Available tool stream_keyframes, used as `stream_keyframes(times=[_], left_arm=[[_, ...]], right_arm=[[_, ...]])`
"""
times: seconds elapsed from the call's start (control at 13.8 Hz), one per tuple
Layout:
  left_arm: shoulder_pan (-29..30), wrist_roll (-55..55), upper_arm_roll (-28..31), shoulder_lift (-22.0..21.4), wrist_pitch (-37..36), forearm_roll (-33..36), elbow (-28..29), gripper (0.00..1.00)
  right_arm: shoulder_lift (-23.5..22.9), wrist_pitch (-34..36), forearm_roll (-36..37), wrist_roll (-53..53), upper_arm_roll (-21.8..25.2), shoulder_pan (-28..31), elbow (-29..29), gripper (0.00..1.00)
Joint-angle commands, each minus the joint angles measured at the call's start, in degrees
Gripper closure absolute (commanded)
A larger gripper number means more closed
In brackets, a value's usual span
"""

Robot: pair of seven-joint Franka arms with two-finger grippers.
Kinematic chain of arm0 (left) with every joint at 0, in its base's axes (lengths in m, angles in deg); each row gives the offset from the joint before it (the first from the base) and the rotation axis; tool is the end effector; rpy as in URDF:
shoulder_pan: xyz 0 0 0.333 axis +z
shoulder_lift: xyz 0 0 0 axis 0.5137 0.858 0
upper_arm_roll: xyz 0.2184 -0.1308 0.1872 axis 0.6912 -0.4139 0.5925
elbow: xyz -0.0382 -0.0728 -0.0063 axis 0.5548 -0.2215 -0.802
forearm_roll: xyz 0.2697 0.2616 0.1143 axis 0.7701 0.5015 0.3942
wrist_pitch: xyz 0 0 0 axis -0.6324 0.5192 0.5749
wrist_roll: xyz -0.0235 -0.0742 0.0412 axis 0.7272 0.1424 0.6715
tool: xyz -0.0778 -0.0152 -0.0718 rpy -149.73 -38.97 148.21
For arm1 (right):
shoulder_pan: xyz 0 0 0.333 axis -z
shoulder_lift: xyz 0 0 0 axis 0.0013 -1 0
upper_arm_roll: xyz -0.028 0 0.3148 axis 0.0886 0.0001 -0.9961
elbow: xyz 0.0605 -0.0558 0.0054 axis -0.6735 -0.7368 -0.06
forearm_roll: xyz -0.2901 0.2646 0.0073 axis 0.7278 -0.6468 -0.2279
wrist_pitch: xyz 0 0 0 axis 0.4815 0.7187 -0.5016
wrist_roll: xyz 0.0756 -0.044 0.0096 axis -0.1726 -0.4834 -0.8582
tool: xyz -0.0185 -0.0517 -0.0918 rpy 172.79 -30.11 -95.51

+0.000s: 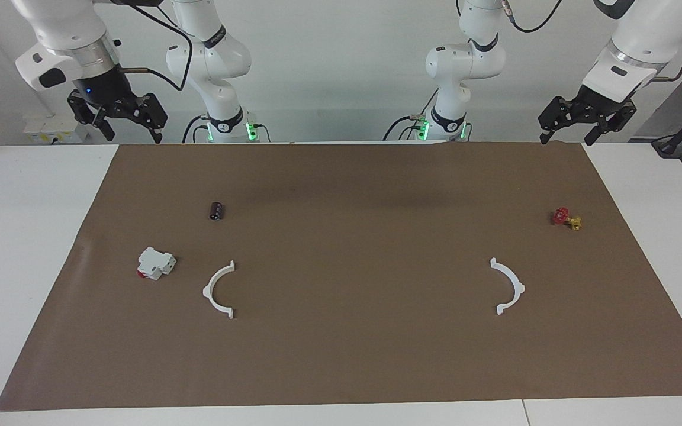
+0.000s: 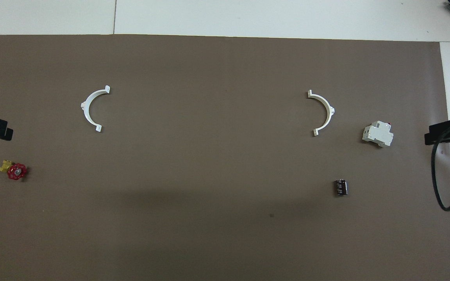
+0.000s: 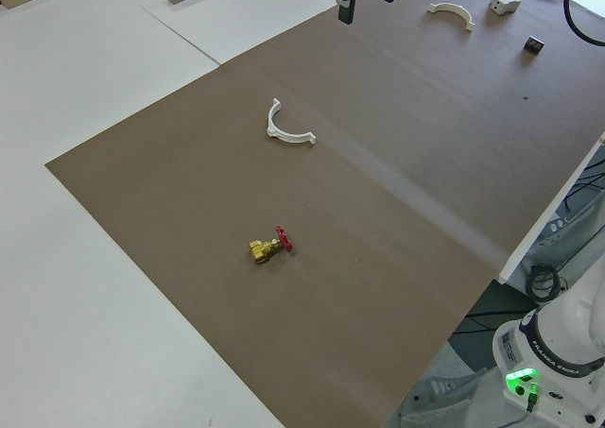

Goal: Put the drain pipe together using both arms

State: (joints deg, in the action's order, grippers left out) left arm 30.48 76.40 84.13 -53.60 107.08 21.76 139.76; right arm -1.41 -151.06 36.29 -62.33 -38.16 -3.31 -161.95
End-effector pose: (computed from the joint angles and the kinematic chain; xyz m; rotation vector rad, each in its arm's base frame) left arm 0.5378 -0.0086 0.6612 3.1267 -0.1993 -0.0822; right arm 0.5225 -0.0149 0.6584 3.1128 -0.1216 -0.0448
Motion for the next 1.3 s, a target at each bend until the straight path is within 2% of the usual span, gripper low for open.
stream_keyframes(times=[0.0, 0.43, 0.65, 0.94, 1.23], left_arm=[[0.17, 0.52, -0.11, -1.91, 1.27, 0.19, 2.44, 0.0], [0.17, 0.52, -0.11, -1.91, 1.27, 0.19, 2.44, 0.0], [0.17, 0.52, -0.11, -1.91, 1.18, 0.19, 2.44, 0.0], [0.17, 0.52, -0.11, -1.91, 1.18, 0.19, 2.44, 0.0], [0.17, 0.52, -0.11, -1.91, 1.27, 0.19, 2.44, 0.0]], right_arm=[[-0.86, 1.03, -0.78, -0.17, -0.33, 0.66, 1.01, 0.0], [-0.42, -0.02, -0.69, 0.01, -0.33, 0.66, 0.13, 0.0], [-1.29, -4.93, -0.69, -0.07, -0.42, -0.04, -1.8, 0.0], [-6.46, -17.21, -2.09, -0.07, -1.03, -1.01, -6.71, 0.0], [-18.23, -34.44, -2.8, -1.82, -1.12, -1.97, -7.52, 0.0]])
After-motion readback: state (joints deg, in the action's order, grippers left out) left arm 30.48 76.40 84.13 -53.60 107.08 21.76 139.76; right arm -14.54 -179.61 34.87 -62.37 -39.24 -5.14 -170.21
